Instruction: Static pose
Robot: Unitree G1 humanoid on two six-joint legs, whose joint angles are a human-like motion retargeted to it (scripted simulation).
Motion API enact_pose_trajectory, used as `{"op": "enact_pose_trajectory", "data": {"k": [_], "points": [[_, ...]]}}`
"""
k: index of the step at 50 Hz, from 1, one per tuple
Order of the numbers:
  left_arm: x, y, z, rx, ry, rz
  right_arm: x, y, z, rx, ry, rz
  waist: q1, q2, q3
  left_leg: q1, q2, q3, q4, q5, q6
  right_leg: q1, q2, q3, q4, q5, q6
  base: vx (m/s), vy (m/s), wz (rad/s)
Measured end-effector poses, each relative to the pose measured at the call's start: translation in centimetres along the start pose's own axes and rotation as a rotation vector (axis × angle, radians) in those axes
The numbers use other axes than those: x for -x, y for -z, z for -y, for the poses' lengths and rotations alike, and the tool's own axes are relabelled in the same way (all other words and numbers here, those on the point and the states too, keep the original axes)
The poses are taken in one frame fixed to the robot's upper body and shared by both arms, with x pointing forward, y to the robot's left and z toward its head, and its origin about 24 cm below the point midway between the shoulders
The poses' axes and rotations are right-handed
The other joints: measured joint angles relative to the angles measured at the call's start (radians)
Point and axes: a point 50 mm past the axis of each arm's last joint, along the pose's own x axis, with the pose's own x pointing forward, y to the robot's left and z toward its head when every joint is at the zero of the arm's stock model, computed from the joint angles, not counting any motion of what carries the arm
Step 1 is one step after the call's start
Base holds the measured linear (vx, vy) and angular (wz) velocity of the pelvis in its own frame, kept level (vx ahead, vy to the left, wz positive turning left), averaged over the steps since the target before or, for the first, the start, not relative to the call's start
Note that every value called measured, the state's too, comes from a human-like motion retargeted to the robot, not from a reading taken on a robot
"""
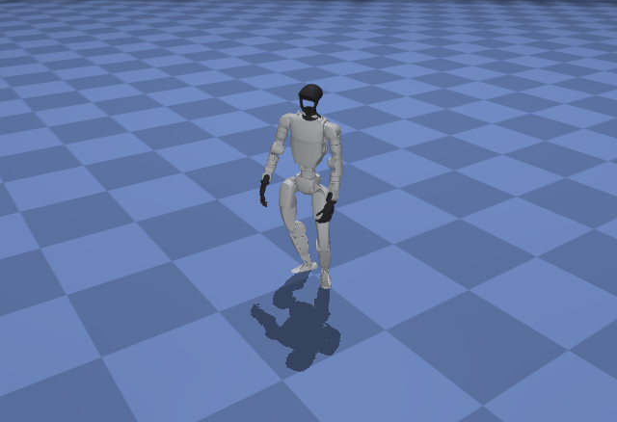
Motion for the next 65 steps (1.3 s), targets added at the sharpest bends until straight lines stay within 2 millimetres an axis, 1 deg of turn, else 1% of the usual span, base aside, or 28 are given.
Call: {"op": "enact_pose_trajectory", "data": {"k": [3,7,10,12,15,18,20,22,25,28,30,32,36,40,43,50,57,65], "points": [[0.0,-0.3,0.0,-0.008,-0.011,0.014,-0.1,-0.4,0.2,0.010,0.011,0.012,0.019,-0.011,-0.010,0.013,-0.024,0.012,-0.061,0.014,-0.003,0.016,-0.009,-0.045,-0.009,0.004,-0.004,0.04,0.08,1.10],[-0.1,-0.8,0.1,-0.028,-0.018,0.036,-0.2,-1.3,0.5,0.028,0.027,0.037,0.043,-0.026,-0.015,0.045,-0.081,-0.014,-0.161,0.034,-0.005,0.042,-0.034,-0.097,0.007,0.001,-0.011,0.05,0.11,1.12],[-0.2,-1.4,0.2,-0.053,-0.021,0.054,-0.2,-2.1,0.8,0.042,0.043,0.064,0.056,-0.035,-0.010,0.081,-0.131,-0.050,-0.240,0.054,0.001,0.057,-0.068,-0.124,0.058,-0.009,-0.019,0.06,0.14,1.17],[-0.3,-1.9,0.3,-0.074,-0.022,0.068,-0.3,-2.8,1.0,0.048,0.054,0.086,0.058,-0.041,0.002,0.114,-0.171,-0.082,-0.301,0.072,0.008,0.057,-0.108,-0.113,0.134,-0.016,-0.022,0.06,0.17,1.33],[-0.5,-2.6,0.7,-0.114,-0.017,0.085,-0.3,-3.9,1.3,0.051,0.070,0.122,0.047,-0.060,0.039,0.183,-0.254,-0.144,-0.405,0.108,0.024,0.026,-0.201,-0.012,0.330,-0.023,-0.004,0.05,0.18,1.56],[-0.7,-3.1,1.1,-0.157,-0.013,0.092,-0.3,-5.1,1.4,0.050,0.083,0.163,0.026,-0.094,0.083,0.249,-0.348,-0.213,-0.500,0.148,0.040,-0.061,-0.282,0.128,0.552,-0.103,0.003,0.03,0.15,1.59],[-0.8,-3.4,1.1,-0.183,-0.020,0.093,-0.4,-6.2,1.5,0.050,0.090,0.195,0.011,-0.120,0.106,0.284,-0.406,-0.258,-0.570,0.184,0.047,-0.124,-0.329,0.199,0.675,-0.142,-0.002,0.03,0.13,1.49],[-0.8,-3.6,1.0,-0.203,-0.034,0.090,-0.4,-7.1,1.2,0.049,0.094,0.223,-0.008,-0.138,0.119,0.310,-0.445,-0.307,-0.633,0.221,0.047,-0.180,-0.345,0.253,0.735,-0.164,-0.005,0.03,0.11,1.50],[-0.9,-3.8,0.7,-0.226,-0.061,0.084,-0.4,-8.0,0.6,0.054,0.094,0.252,-0.037,-0.148,0.131,0.333,-0.470,-0.380,-0.690,0.261,0.039,-0.248,-0.323,0.316,0.729,-0.189,-0.005,0.04,0.09,1.56],[-1.1,-4.5,0.4,-0.237,-0.094,0.093,-0.5,-8.7,0.0,0.062,0.097,0.263,-0.067,-0.120,0.133,0.318,-0.440,-0.447,-0.685,0.265,0.020,-0.291,-0.231,0.367,0.614,-0.171,0.001,0.05,0.07,1.57],[-1.1,-4.6,0.5,-0.248,-0.105,0.098,-0.6,-8.2,-0.6,0.065,0.095,0.247,-0.077,-0.120,0.141,0.324,-0.444,-0.494,-0.688,0.272,0.013,-0.312,-0.190,0.424,0.552,-0.155,0.015,0.06,0.06,1.55],[-1.2,-5.2,0.4,-0.258,-0.124,0.114,-0.6,-7.9,-0.8,0.070,0.102,0.232,-0.086,-0.093,0.143,0.316,-0.416,-0.539,-0.682,0.271,0.001,-0.314,-0.112,0.473,0.447,-0.105,0.023,0.08,0.05,1.49],[-1.2,-5.7,0.4,-0.279,-0.151,0.136,-0.7,-6.2,-1.6,0.079,0.103,0.178,-0.087,-0.089,0.155,0.329,-0.424,-0.636,-0.684,0.280,-0.006,-0.318,-0.036,0.598,0.361,-0.046,0.047,0.09,0.02,1.44],[-1.1,-5.8,0.1,-0.283,-0.190,0.148,-0.7,-4.9,-2.4,0.079,0.107,0.137,-0.074,-0.072,0.161,0.346,-0.417,-0.720,-0.682,0.281,-0.013,-0.283,0.022,0.670,0.301,0.006,0.052,0.12,-0.02,1.24],[-1.0,-5.3,-0.3,-0.280,-0.227,0.142,-0.6,-4.2,-2.7,0.075,0.117,0.117,-0.059,-0.060,0.164,0.365,-0.408,-0.770,-0.681,0.275,-0.017,-0.247,0.030,0.664,0.287,0.008,0.035,0.13,-0.05,1.05],[-0.5,-3.8,-0.9,-0.265,-0.306,0.120,-0.5,-2.9,-2.6,0.054,0.177,0.088,-0.027,-0.034,0.166,0.397,-0.379,-0.850,-0.673,0.260,-0.036,-0.165,0.019,0.570,0.259,-0.020,-0.011,0.14,-0.08,0.92],[-0.5,-4.1,-0.5,-0.250,-0.341,0.147,-0.3,-2.6,-2.0,0.031,0.247,0.087,-0.016,-0.009,0.166,0.393,-0.346,-0.882,-0.631,0.238,-0.066,-0.090,0.022,0.477,0.205,-0.022,-0.037,0.10,-0.09,0.87],[-0.6,-5.0,-0.3,-0.244,-0.363,0.173,-0.3,-2.7,-1.3,0.008,0.297,0.089,-0.023,0.019,0.167,0.375,-0.315,-0.861,-0.584,0.219,-0.089,-0.021,0.031,0.392,0.140,-0.014,-0.059,0.06,-0.06,0.84]]}}
